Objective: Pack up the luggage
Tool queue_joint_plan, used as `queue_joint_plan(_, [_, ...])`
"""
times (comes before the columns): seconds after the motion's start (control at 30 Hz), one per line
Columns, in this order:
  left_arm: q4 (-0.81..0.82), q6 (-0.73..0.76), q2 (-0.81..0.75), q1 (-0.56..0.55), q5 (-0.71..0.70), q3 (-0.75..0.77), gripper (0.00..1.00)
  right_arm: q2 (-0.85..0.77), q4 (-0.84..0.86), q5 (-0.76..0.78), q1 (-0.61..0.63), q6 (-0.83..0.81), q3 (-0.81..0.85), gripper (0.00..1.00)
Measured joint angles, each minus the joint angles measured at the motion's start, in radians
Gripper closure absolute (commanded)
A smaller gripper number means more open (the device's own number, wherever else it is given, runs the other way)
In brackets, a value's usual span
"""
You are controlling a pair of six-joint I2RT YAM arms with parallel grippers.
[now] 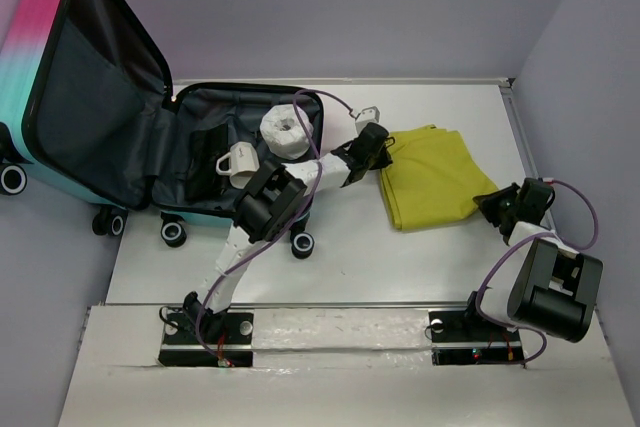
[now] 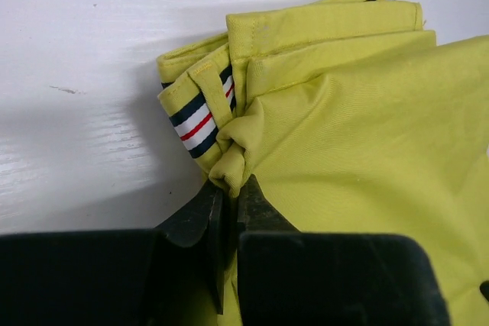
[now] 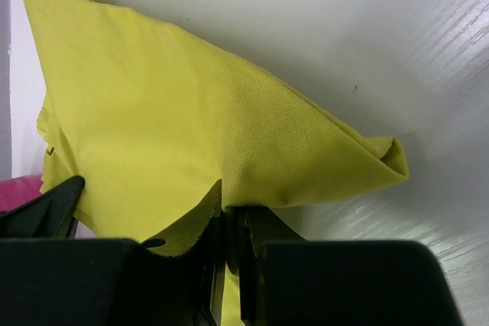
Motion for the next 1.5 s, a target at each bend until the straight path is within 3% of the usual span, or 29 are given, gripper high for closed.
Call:
queue_joint_plan(0.3, [0.081,0.019,-0.027,0.013,0.036,-0.064,0.94,-0.066,0.0,-0.053,0.002,0.001,0.0,0.93])
queue_joint_plan(0.73, [-0.055,0.121,-0.167,0.02,0.111,0.026,0.94,-0.285,-0.153,-0.154,0.064,0.016,0.116,0.93])
queue_joint_plan(0.87, [-0.111,0.133,-0.186,0.046,0.143,0.111,0.94,-0.295,-0.18,-0.156,0.126,0.031,0.201,0.93])
queue_joint_plan(1.0, [-0.182,0.159,-0.241,0.09,0.154,0.144,0.94,-0.269,-0.206,-0.111,0.284,0.054,0.331,0.93])
queue_joint_plan(1.23, [-0.341,0.21,-0.456,0.298,0.188,0.154,0.94,-0.076,-0.167,-0.02,0.579,0.107,0.57,0.93])
queue_joint_plan(1.43, [-0.421,0.248,-0.659,0.608,0.192,0.111,0.94,0.298,-0.072,0.059,0.888,0.12,0.925,0.93])
queue_joint_plan(1.5, [-0.427,0.261,-0.726,0.718,0.188,0.042,0.94,0.397,-0.062,0.077,0.964,0.119,1.003,0.85])
